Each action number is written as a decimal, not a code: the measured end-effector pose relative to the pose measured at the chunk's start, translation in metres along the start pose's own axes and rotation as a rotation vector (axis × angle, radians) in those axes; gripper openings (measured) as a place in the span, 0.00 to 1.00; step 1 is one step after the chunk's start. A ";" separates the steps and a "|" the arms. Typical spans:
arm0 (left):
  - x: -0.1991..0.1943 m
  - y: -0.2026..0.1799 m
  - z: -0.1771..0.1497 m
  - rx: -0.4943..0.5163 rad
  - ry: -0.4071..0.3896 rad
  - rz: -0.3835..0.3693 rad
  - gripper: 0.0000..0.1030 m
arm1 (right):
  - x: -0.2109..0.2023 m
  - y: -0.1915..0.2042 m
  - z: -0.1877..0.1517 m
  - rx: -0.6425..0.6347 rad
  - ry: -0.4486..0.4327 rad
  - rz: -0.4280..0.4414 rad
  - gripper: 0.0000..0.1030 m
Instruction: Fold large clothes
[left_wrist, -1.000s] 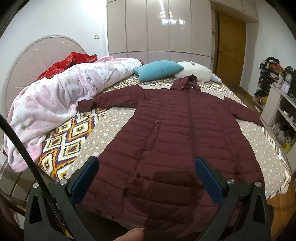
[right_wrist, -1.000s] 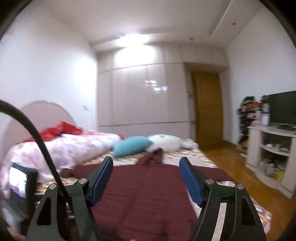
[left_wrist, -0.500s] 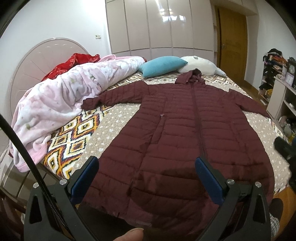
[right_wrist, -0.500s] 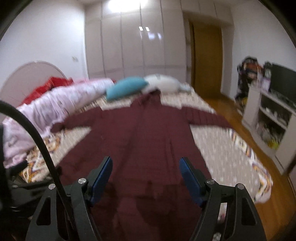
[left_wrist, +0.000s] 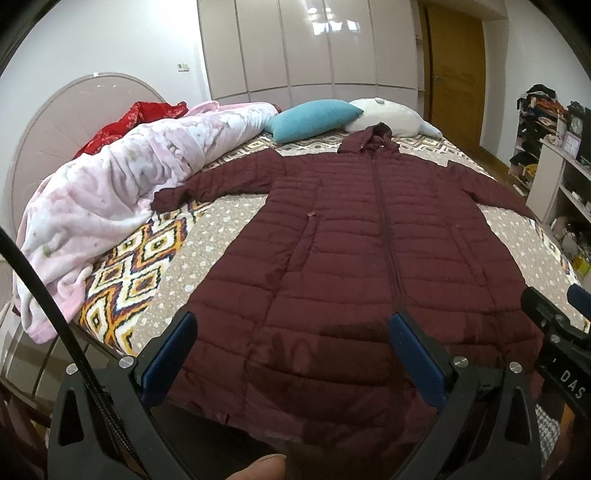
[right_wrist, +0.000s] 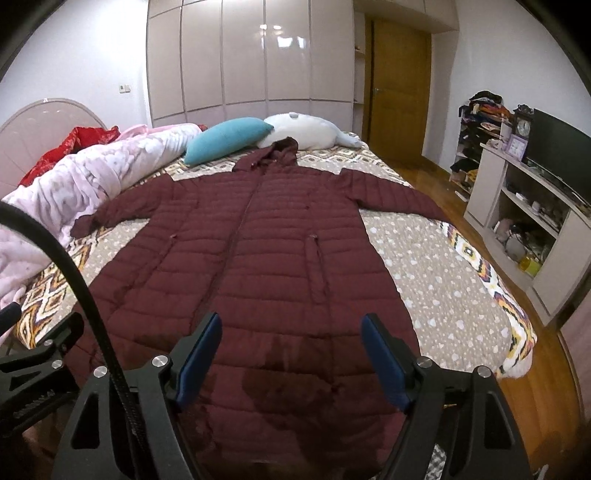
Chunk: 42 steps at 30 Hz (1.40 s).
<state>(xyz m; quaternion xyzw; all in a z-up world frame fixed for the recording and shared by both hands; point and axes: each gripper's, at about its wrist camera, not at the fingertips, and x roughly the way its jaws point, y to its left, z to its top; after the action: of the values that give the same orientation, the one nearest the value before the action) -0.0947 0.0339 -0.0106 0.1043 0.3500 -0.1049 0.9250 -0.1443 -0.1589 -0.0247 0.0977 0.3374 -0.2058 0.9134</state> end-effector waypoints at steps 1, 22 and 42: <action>0.001 0.000 0.000 0.002 0.002 -0.001 1.00 | 0.001 0.001 0.000 0.000 0.006 -0.002 0.80; 0.033 -0.011 -0.032 0.022 0.157 -0.052 1.00 | 0.038 0.001 -0.033 -0.020 0.173 -0.011 0.80; 0.068 -0.015 -0.043 0.047 0.227 -0.042 1.00 | 0.052 -0.009 -0.043 0.006 0.204 -0.019 0.80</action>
<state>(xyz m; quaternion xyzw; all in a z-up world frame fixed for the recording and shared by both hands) -0.0760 0.0229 -0.0894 0.1296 0.4522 -0.1200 0.8743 -0.1375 -0.1697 -0.0911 0.1179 0.4287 -0.2044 0.8721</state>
